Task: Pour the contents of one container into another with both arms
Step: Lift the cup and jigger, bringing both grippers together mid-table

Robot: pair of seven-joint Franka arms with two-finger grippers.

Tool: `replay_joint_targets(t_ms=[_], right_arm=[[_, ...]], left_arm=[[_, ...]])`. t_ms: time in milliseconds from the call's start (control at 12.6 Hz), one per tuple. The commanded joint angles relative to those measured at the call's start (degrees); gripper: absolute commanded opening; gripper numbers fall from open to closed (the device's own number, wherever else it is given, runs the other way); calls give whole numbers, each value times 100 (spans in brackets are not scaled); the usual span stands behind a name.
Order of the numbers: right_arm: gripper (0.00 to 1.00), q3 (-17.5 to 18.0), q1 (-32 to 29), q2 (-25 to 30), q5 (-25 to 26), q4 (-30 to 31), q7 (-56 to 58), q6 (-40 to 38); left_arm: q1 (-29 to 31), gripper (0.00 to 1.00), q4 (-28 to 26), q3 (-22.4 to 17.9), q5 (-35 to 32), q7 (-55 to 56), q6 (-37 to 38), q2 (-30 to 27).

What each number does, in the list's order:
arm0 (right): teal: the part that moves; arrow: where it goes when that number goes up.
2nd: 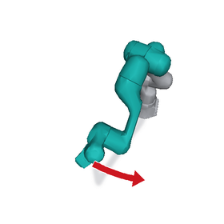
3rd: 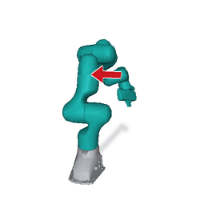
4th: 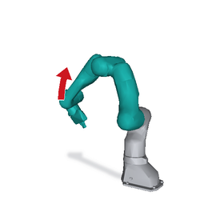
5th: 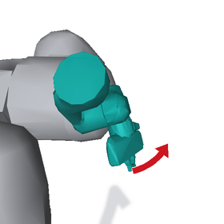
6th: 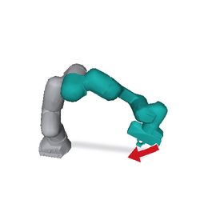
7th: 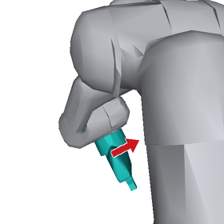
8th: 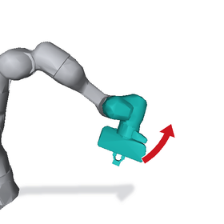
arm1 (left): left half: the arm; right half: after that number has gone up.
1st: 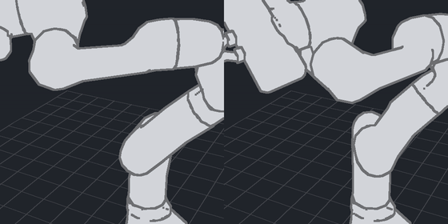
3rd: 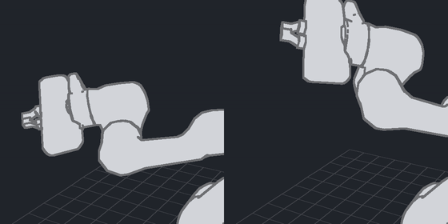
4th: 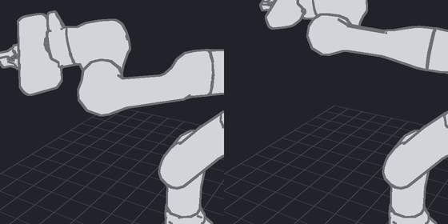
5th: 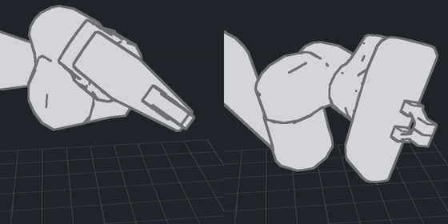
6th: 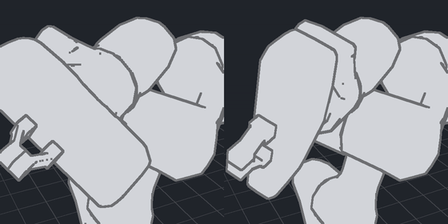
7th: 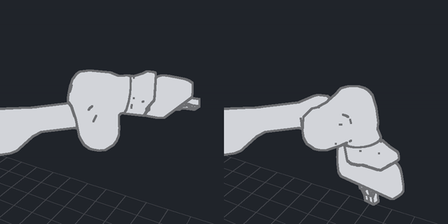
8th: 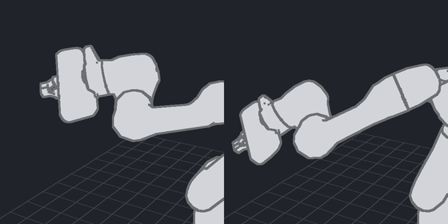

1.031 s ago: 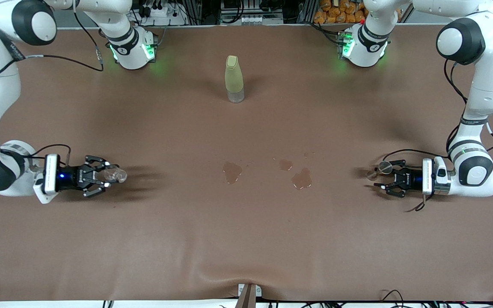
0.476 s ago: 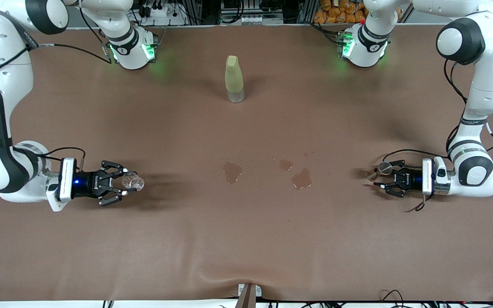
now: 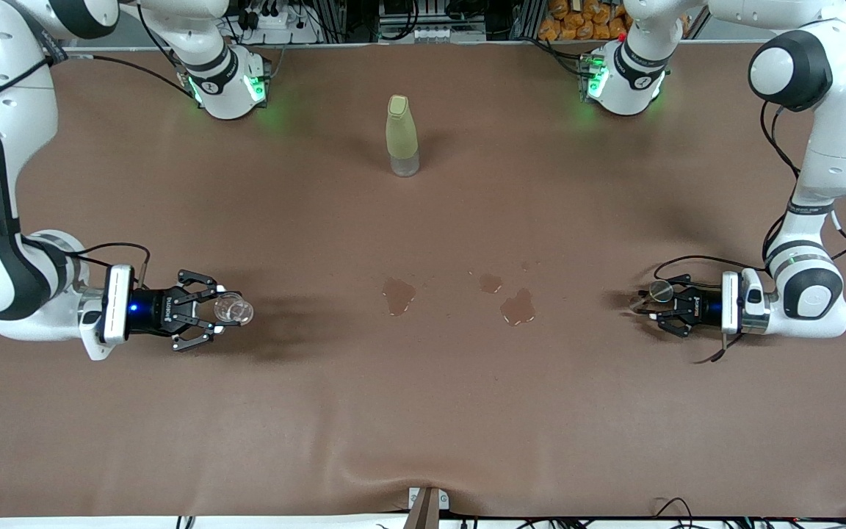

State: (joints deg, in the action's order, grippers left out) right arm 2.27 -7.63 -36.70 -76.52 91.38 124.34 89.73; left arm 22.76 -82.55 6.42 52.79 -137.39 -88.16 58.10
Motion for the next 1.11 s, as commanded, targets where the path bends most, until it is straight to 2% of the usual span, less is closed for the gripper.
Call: replay_joint_targets(t_ms=[0,79,397,555,714,873,1031], right_arm=[[20,-51,182,303,-231,337,-68,167],[20,-51,201,303,-388,450,-41,167],[20,-42,411,487,-873,1065,240,141],[20,-42,508,523,-1100,1267,240,167],[19,-51,657,750,-1303,1592,240,472],[19,-42,850,1373,-1470,2101,249,948],[18,-51,1035,1481,-1690,2235,249,1002]], left_arm=[[44,26,-156,34,109,-130,-26,-141],[44,18,-156,34,109,-122,-26,-132],[35,13,-138,78,109,-113,-26,-167],[0,0,-112,113,109,-95,-44,-254],[-17,0,-77,253,100,-69,-105,-351],[-218,0,-77,386,100,-60,-333,-623],[-578,0,2,491,83,-43,-465,-843]])
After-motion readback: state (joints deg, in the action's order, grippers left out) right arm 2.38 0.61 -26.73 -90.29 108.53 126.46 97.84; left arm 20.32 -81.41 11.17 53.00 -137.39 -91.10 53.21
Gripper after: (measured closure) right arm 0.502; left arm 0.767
